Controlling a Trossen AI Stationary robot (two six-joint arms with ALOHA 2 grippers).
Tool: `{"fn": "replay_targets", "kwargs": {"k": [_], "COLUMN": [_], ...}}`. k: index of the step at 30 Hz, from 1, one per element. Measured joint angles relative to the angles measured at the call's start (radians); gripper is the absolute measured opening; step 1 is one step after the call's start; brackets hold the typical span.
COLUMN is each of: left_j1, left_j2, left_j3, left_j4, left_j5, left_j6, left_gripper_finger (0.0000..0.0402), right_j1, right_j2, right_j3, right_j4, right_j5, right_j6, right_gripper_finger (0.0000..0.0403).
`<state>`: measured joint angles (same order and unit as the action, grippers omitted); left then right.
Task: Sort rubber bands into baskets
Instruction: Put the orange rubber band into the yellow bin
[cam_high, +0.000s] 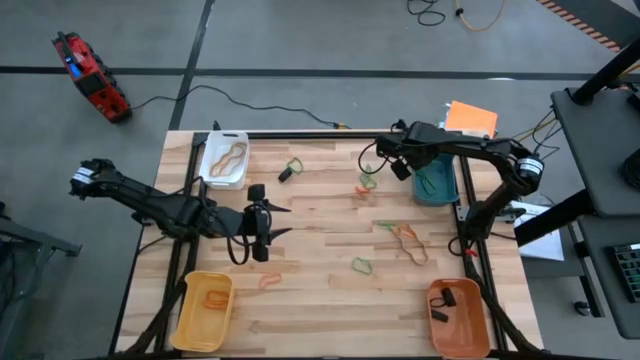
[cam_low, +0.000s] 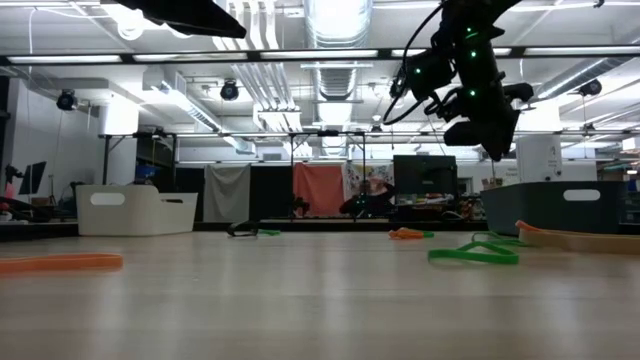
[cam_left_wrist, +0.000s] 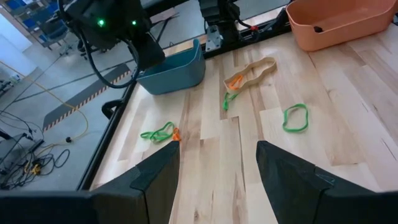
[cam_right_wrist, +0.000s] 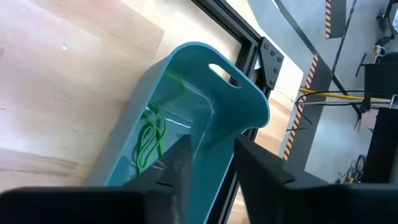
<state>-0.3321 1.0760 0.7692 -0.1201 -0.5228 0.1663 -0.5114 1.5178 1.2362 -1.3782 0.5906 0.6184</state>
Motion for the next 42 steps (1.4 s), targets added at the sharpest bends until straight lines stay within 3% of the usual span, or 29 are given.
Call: {"fn": "replay_targets", "kwargs": {"k": [5, 11, 18, 24, 32, 42], "left_j1": [0.000, 0.000, 0.000, -0.023, -0.087, -0.123], "left_j2": [0.000, 0.000, 0.000, 0.000, 0.000, 0.039], "left_j3": [0.000, 0.000, 0.000, 0.000, 0.000, 0.000], "left_j4": [0.000, -0.045, -0.172, -0.225, -0.265, -0.309], "left_j5": [0.000, 0.001, 0.018, 0.204, 0.212, 0.233], "left_j6": [-0.022, -0.090, -0.271, -0.449, -0.598, -0.773], "left_gripper_finger": [0.0198, 0.0198, 0.0198, 0.0198, 0.0198, 0.0198], "right_j1": [0.003, 0.054, 0.218, 0.391, 0.605, 0.788], "right_j2": [0.000, -0.003, -0.028, -0.055, -0.066, -0.059], "right_j3": [0.000, 0.000, 0.000, 0.000, 0.000, 0.000], "right_j4": [0.006, 0.026, 0.088, 0.174, 0.396, 0.592], "right_j5": [-0.001, -0.048, -0.049, -0.049, -0.043, -0.041], "right_j6": [0.002, 0.014, 0.044, 0.095, 0.044, -0.079], "right_gripper_finger": [0.0159, 0.0187, 0.0192, 0.0192, 0.0192, 0.0192]}}
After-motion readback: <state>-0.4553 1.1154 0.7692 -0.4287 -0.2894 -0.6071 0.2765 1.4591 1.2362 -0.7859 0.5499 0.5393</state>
